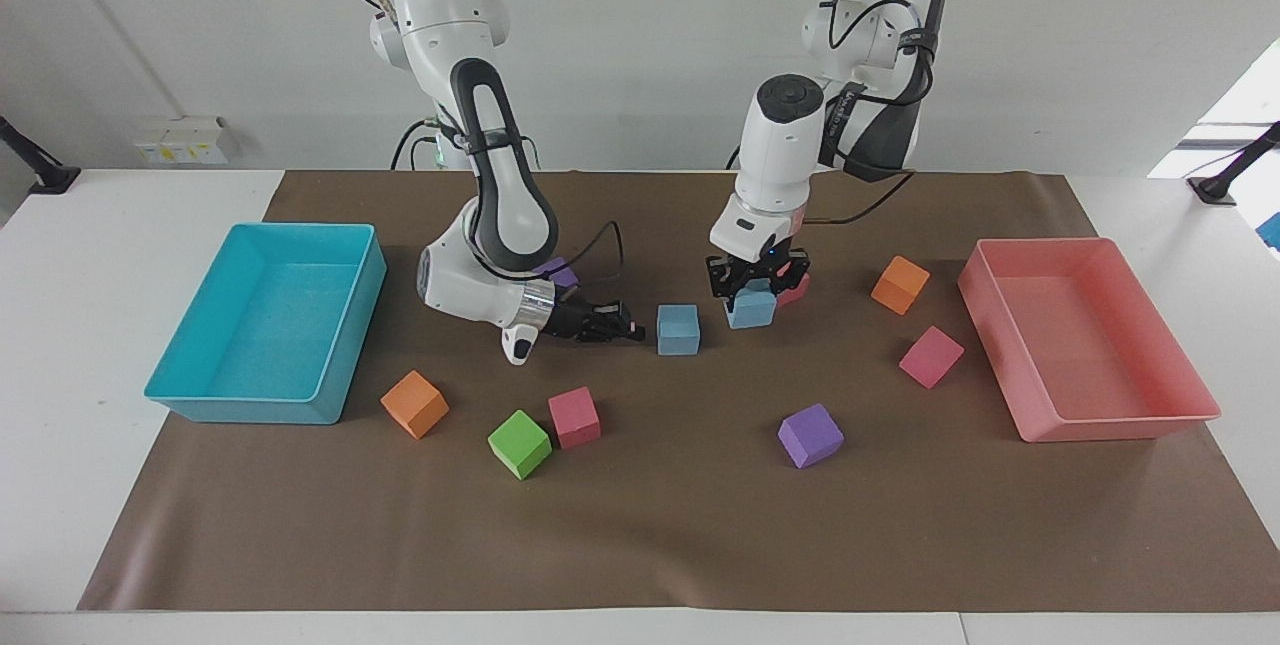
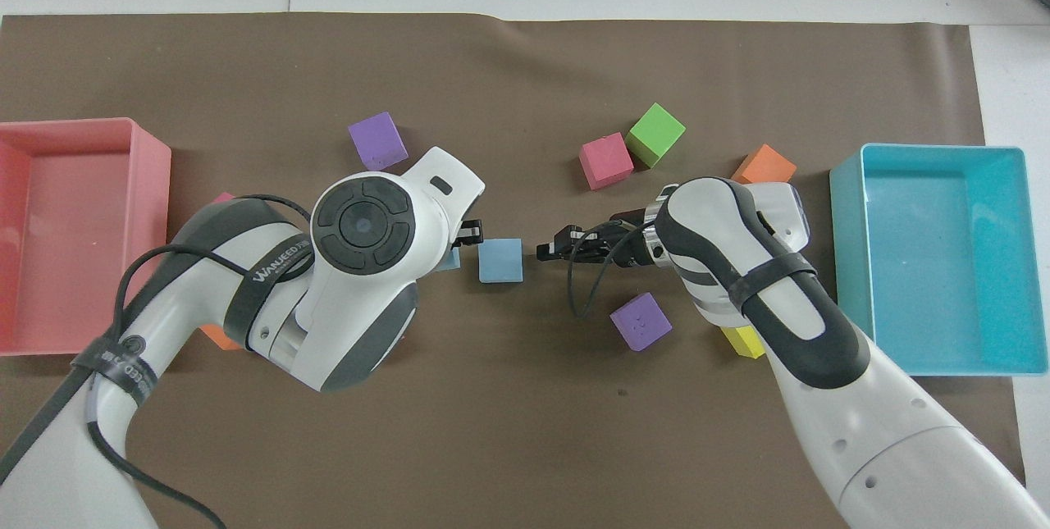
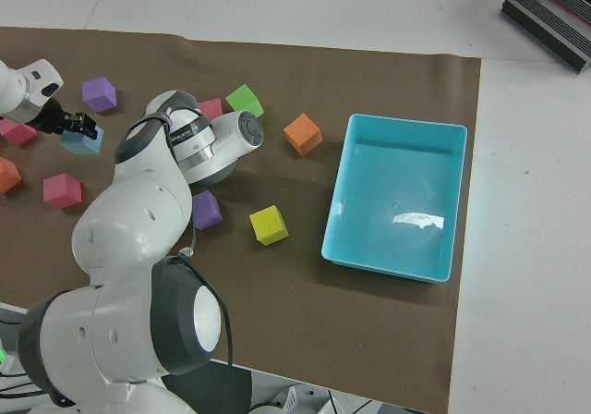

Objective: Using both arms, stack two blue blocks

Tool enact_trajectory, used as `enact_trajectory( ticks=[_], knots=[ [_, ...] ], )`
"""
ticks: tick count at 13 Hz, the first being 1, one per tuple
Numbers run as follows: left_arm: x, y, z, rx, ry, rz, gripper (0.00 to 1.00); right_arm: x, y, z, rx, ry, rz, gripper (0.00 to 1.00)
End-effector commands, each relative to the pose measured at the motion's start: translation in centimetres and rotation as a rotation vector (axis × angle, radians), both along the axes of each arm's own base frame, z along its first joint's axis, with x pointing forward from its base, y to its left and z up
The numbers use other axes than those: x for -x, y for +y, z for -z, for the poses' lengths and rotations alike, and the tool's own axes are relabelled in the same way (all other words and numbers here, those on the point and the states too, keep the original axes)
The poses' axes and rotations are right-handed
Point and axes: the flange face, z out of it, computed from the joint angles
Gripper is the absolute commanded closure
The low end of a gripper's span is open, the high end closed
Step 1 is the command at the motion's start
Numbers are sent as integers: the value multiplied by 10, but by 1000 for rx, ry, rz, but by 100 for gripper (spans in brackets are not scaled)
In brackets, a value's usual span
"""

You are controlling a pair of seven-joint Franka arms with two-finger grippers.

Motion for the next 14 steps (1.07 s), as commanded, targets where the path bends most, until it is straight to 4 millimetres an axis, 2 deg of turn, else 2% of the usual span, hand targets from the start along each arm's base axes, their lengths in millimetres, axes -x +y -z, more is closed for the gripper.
enact_trajectory(
  ticks=[1, 2, 4, 8, 10, 14],
  knots=[
    [5, -19, -5, 8, -16, -12, 53, 0, -1, 1, 21, 12, 9, 100],
    [2, -23, 0, 11, -12, -20, 53, 0, -1, 1, 21, 12, 9, 100],
    [6, -52, 9, 22, -6, -9, 53, 0, -1, 1, 20, 14, 10, 100],
    [3, -56, 6, 31, -11, -8, 55, -1, -1, 0, 20, 17, 16, 100],
    [0, -59, 27, 14, 10, 0, 55, 0, 0, 1, 19, 20, 13, 100],
    [-10, -63, 31, 17, -4, 9, 57, 0, 0, 1, 19, 21, 14, 100]
  ],
)
